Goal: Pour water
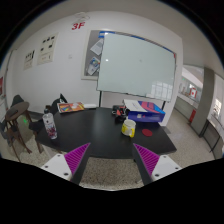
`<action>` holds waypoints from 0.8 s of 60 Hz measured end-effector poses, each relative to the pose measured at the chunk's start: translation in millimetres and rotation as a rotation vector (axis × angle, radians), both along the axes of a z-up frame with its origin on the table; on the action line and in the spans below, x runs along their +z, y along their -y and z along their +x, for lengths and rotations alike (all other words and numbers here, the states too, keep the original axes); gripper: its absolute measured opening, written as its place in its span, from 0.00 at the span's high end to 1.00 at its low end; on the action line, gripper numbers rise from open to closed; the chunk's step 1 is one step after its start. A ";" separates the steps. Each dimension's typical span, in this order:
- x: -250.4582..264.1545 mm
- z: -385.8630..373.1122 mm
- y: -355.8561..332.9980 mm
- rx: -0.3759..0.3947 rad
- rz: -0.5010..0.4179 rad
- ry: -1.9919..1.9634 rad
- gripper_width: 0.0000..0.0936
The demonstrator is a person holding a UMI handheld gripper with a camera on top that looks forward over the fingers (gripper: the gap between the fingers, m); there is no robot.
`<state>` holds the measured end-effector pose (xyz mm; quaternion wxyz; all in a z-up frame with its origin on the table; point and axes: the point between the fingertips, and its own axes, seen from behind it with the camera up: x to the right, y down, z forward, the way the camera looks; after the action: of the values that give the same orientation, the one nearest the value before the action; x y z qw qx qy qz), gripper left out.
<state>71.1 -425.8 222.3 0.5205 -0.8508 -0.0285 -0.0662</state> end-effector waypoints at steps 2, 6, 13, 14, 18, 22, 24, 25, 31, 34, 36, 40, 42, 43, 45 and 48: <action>-3.4 0.0 1.7 -0.001 -0.009 0.006 0.10; -17.8 -7.3 4.6 -0.003 -0.030 0.017 0.10; -62.8 -29.6 11.9 0.000 -0.068 0.040 0.10; -70.0 -33.2 13.5 -0.001 -0.074 0.044 0.10; -102.9 -53.3 21.7 0.002 -0.107 0.055 0.09; -135.5 -81.8 31.1 0.006 -0.154 0.050 0.09; -149.3 -100.6 33.9 0.012 -0.172 0.035 0.09; -154.7 -111.0 34.7 0.016 -0.179 0.024 0.09; -175.5 -182.5 22.0 0.048 -0.172 -0.033 0.09; -181.9 -216.8 8.3 0.068 -0.159 -0.056 0.09; -184.8 -238.6 -3.7 0.081 -0.149 -0.072 0.09; -188.7 -279.5 -32.3 0.102 -0.128 -0.106 0.09; -187.8 -297.4 -48.8 0.109 -0.109 -0.126 0.09; -187.0 -305.4 -57.5 0.112 -0.098 -0.134 0.09; -186.0 -318.2 -75.6 0.112 -0.078 -0.145 0.09; -183.4 -330.0 -102.9 0.102 -0.051 -0.146 0.10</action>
<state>-258.9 -322.9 38.9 0.5019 -0.8639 -0.0354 0.0231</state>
